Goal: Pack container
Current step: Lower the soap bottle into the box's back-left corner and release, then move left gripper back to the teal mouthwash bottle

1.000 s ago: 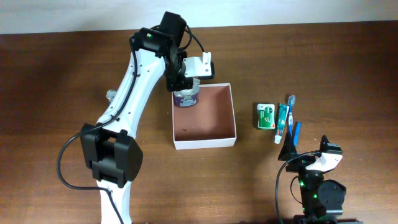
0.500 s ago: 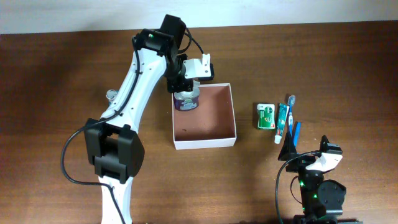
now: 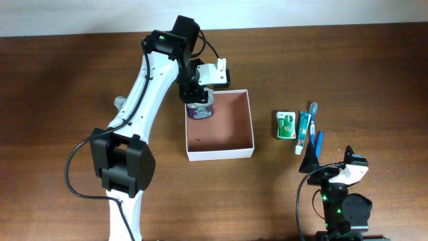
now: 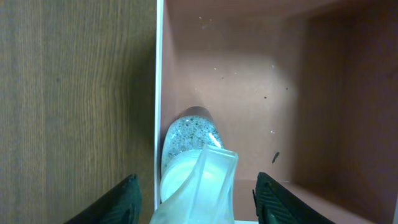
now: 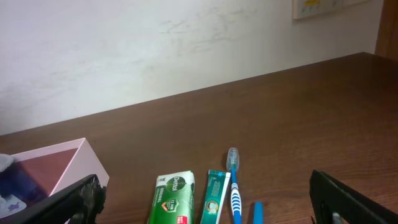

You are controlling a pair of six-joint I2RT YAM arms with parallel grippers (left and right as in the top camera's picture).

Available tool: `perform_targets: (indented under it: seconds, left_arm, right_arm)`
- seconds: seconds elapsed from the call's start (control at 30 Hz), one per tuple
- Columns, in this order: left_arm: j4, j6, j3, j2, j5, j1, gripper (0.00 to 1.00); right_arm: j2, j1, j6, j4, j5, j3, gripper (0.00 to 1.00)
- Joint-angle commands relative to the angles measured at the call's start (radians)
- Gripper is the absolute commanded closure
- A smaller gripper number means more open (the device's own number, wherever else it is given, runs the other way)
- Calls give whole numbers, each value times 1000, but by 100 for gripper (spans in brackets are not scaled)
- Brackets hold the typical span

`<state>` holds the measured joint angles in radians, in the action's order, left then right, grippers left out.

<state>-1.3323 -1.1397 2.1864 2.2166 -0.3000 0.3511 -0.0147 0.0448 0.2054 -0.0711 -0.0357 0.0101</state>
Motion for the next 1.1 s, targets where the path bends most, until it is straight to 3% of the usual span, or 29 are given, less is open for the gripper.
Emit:
perform_targets:
  seconds: [0.0, 0.33, 0.53, 0.77, 0.93, 1.07]
  left_arm:
    - [-7, -14, 21, -9, -22, -8, 37]
    - [-8, 2, 23, -101, -18, -8, 33]
    - [-12, 130, 22, -223, -14, -8, 33]
    - [-53, 417, 22, -338, 83, -37, 35]
    - [-121, 807, 22, -354, 367, -125, 39]
    - [-158, 951, 21, -351, 421, -219, 38]
  right_arm:
    - [8, -5, -7, -7, -2, -5, 2]
    - [8, -5, -7, -7, -2, -5, 2]
    - [8, -5, -7, -7, -2, -5, 2]
    - [8, -5, -7, -7, -2, -5, 2]
    - [8, -5, -7, -7, -2, -5, 2]
    - [8, -5, -7, -7, -2, -5, 2]
